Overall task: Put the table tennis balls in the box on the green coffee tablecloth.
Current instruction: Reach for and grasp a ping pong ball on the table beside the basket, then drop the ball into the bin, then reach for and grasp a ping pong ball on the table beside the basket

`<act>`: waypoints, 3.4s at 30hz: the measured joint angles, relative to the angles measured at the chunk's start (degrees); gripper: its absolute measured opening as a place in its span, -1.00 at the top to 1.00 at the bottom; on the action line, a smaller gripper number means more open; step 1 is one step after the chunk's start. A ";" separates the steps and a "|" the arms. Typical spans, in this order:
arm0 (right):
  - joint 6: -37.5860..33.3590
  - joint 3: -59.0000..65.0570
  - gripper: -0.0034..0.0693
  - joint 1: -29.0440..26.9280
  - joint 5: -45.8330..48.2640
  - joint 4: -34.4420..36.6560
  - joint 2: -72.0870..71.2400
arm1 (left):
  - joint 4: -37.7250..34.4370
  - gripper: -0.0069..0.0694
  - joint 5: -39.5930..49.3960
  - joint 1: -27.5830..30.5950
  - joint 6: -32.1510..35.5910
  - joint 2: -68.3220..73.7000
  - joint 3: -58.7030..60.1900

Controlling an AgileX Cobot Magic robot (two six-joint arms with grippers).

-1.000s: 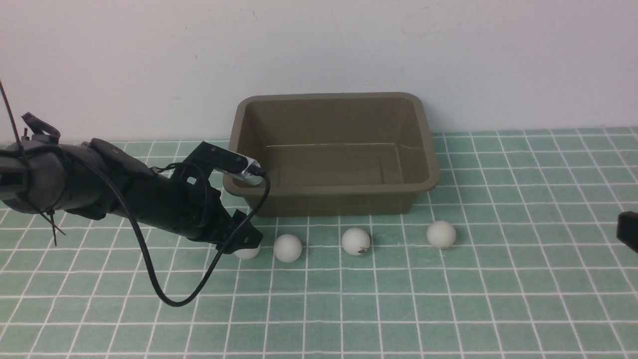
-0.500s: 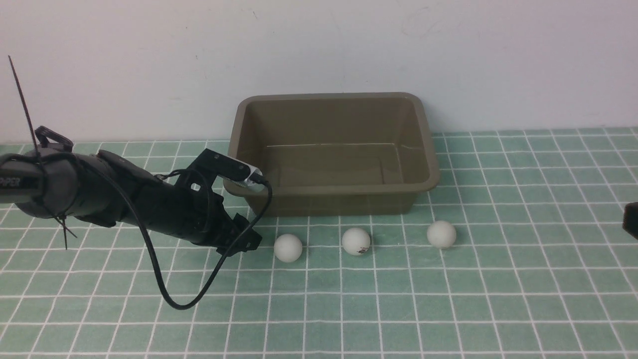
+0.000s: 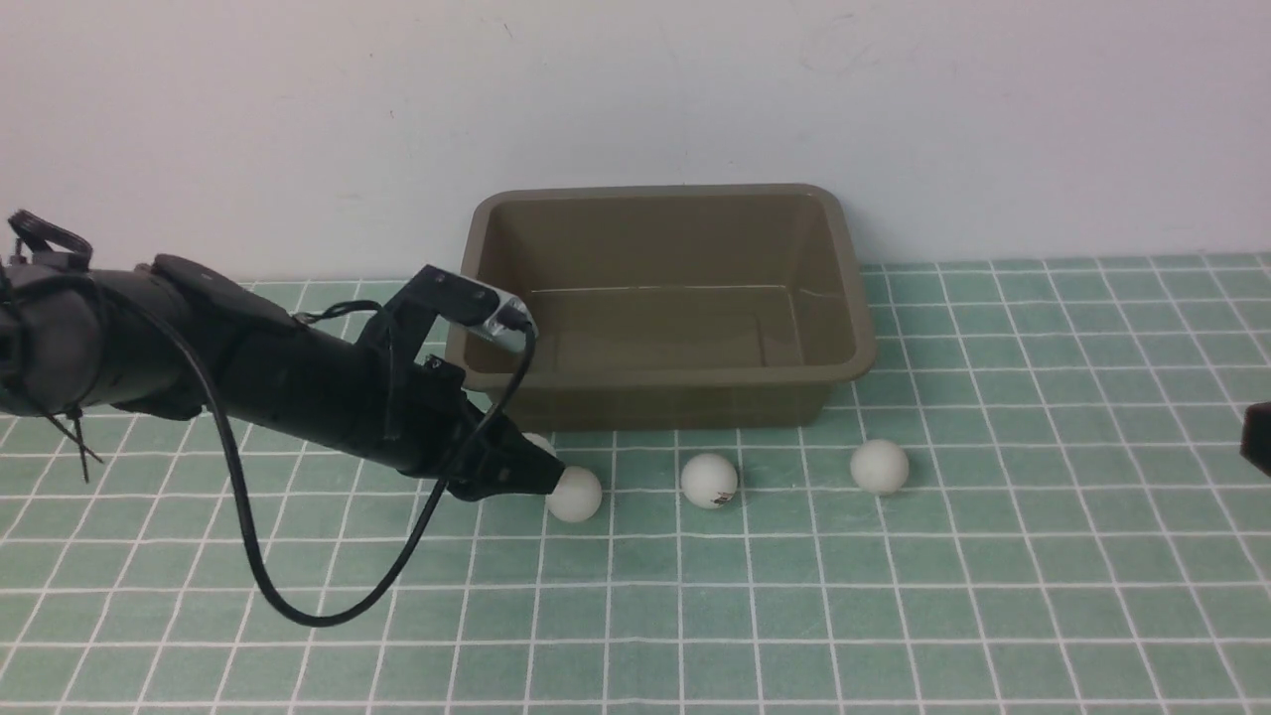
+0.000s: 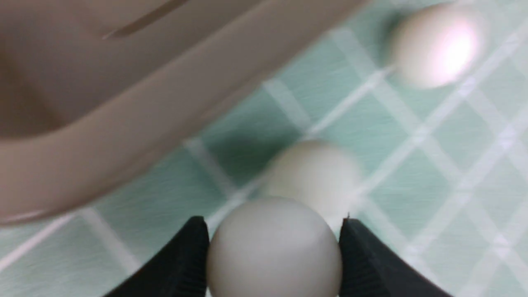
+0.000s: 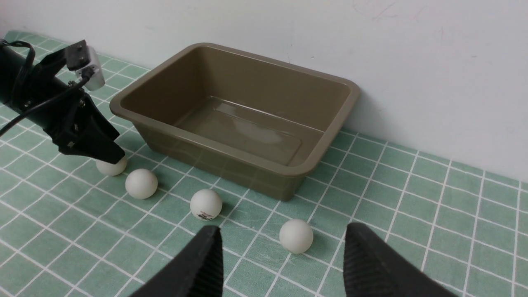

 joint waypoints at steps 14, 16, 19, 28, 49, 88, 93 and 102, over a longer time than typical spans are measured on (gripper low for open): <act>0.00 0.00 -0.10 0.00 1.05 0.00 0.00 | -23.29 -0.11 -6.74 0.00 21.46 -3.68 -5.03; -0.02 0.00 -0.10 0.00 1.12 0.00 0.00 | -24.20 -0.11 -7.52 0.00 23.02 -2.41 -7.09; -0.02 0.00 -0.10 0.00 1.12 0.00 0.00 | -24.62 -0.16 -7.67 0.00 21.95 -0.09 -9.81; -0.02 0.00 -0.10 0.00 1.17 0.00 0.00 | -14.29 -0.57 -4.63 1.03 2.41 1.45 -11.50; -1.29 0.00 -0.10 0.00 0.96 0.00 0.00 | 15.79 0.30 20.30 1.74 -29.12 -16.14 -11.31; -1.54 0.00 -0.10 0.00 0.96 0.00 0.00 | -25.90 -0.52 -24.15 -11.93 7.75 -5.82 11.52; -1.54 0.00 -0.10 0.00 1.06 0.00 0.00 | -32.94 -0.52 -24.26 -11.95 18.36 -3.43 10.60; -1.54 0.00 -0.10 0.00 1.32 0.00 0.00 | -34.04 -0.52 -24.26 -11.95 21.78 1.96 8.18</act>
